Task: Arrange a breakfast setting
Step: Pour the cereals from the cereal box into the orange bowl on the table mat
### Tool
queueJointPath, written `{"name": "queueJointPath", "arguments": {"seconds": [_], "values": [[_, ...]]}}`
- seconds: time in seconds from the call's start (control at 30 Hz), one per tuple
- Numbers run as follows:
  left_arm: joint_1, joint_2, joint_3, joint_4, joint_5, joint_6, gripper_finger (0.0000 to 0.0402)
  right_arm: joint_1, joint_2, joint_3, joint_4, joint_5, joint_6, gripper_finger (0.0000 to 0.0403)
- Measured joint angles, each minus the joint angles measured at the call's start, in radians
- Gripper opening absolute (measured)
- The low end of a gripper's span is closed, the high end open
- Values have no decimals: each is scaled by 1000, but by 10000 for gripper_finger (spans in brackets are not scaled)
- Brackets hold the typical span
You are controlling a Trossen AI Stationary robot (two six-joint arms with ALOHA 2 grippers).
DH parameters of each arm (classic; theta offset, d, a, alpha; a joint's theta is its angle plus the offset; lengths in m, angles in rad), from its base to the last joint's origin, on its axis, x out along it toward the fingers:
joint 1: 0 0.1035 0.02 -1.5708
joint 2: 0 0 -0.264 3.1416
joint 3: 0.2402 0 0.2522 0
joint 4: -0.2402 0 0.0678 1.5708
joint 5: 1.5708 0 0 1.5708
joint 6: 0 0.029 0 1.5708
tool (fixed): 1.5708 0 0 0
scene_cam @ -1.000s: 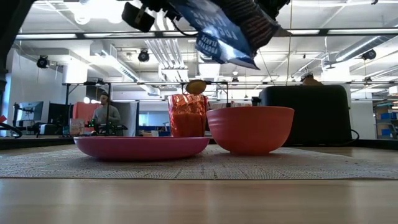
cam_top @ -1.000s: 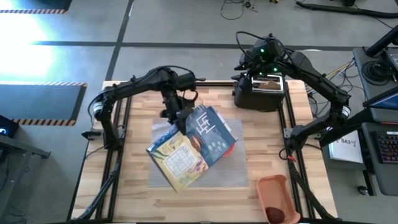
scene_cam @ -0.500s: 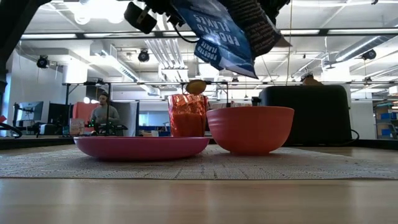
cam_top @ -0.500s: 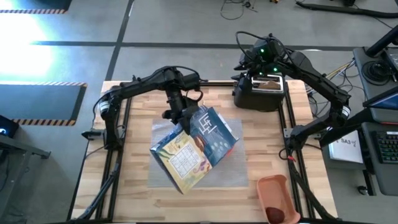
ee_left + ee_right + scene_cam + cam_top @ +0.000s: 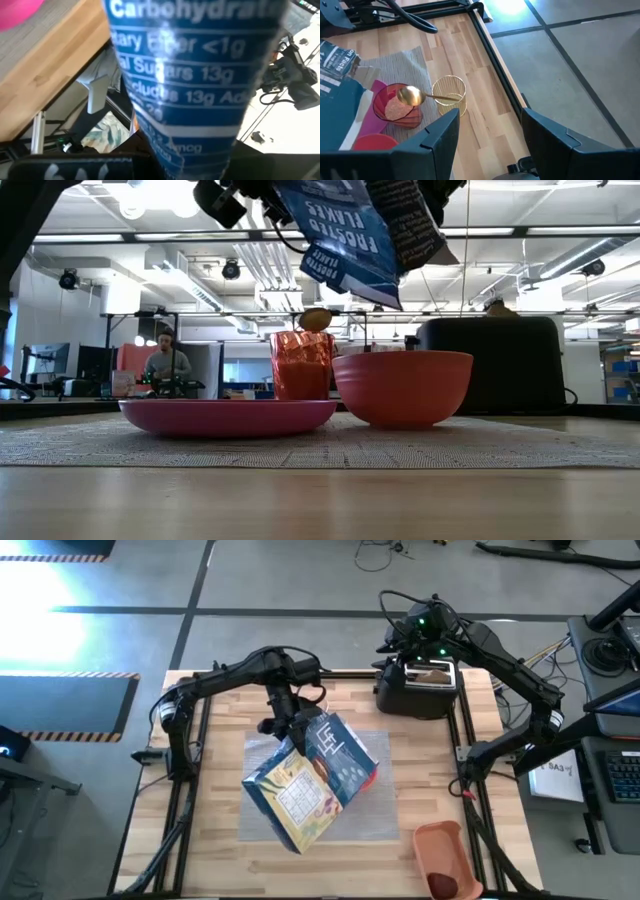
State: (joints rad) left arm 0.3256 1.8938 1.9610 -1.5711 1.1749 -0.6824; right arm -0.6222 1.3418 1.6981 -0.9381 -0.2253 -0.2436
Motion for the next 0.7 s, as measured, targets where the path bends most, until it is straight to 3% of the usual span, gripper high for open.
{"name": "queueJointPath", "arguments": {"seconds": [0.7], "values": [[7,-12,-91,0,24,-36,68,0,0,0,0,0,0,203]]}}
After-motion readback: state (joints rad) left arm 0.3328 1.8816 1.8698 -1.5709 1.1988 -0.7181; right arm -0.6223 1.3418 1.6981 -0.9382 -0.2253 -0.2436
